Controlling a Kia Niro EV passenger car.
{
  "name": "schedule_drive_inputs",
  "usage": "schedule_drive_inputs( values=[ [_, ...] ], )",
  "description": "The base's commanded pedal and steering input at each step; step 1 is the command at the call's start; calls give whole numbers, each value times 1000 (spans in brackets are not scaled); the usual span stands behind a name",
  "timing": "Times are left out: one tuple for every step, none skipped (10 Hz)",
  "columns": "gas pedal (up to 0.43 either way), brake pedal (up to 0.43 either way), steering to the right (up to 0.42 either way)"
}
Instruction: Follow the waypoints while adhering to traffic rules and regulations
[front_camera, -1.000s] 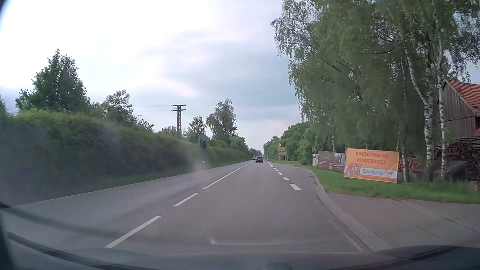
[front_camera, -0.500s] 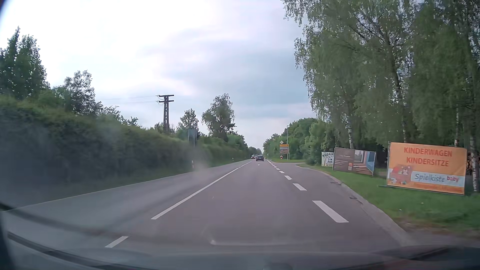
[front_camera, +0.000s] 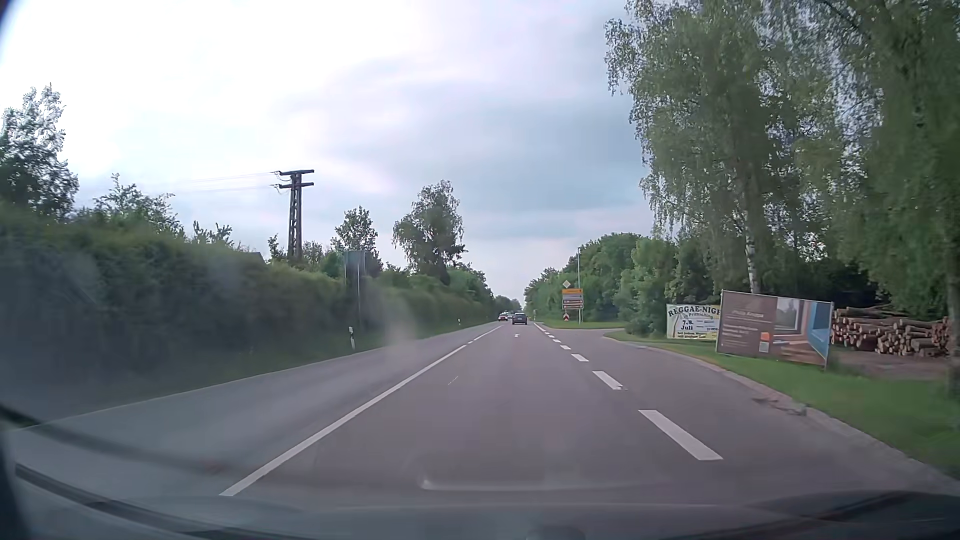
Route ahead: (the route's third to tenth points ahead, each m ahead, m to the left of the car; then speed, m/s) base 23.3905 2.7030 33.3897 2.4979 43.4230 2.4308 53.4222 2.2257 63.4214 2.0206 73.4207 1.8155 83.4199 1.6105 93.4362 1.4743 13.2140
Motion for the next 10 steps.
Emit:
schedule_drive_inputs(
  values=[
    [150, 0, 3],
    [150, 0, 3],
    [150, 0, 3],
    [150, 0, 3],
    [150, 0, 3],
    [150, 0, 3],
    [150, 0, 3],
    [150, 0, 3],
    [150, 0, 3],
    [150, 0, 3]
  ],
)
